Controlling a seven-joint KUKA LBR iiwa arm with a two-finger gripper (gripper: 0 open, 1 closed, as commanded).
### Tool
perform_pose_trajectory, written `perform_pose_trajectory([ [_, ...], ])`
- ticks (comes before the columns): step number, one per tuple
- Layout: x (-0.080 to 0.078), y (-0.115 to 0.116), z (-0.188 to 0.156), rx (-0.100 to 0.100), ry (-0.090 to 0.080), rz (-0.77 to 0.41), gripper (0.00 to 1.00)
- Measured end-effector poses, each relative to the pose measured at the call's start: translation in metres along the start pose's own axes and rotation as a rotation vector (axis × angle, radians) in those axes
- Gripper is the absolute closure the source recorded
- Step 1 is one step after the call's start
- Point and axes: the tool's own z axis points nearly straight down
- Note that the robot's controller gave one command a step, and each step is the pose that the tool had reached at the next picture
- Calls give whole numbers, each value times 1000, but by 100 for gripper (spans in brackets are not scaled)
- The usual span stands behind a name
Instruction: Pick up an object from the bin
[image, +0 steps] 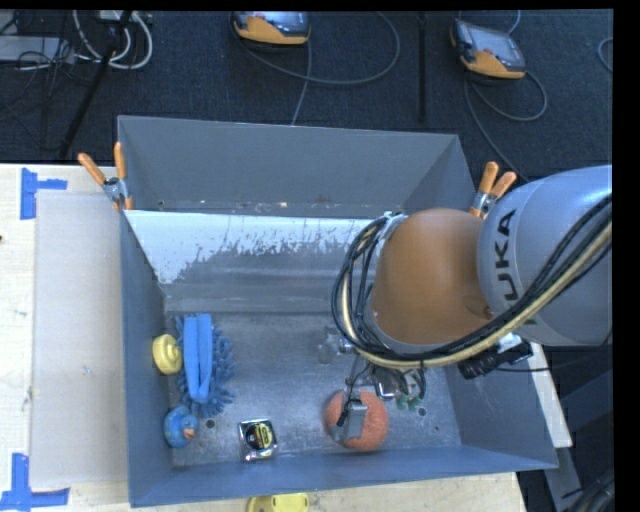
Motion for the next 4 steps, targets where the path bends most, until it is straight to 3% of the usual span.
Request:
perform_pose_trajectory([
  [1,-2,-1,-4,-1,-7,4,0],
  [2,10,-46,58,-2,-10,121,0],
  [3,11,-65,66,-1,-7,-55,0],
  [4,14,-71,53,-1,-8,21,0],
])
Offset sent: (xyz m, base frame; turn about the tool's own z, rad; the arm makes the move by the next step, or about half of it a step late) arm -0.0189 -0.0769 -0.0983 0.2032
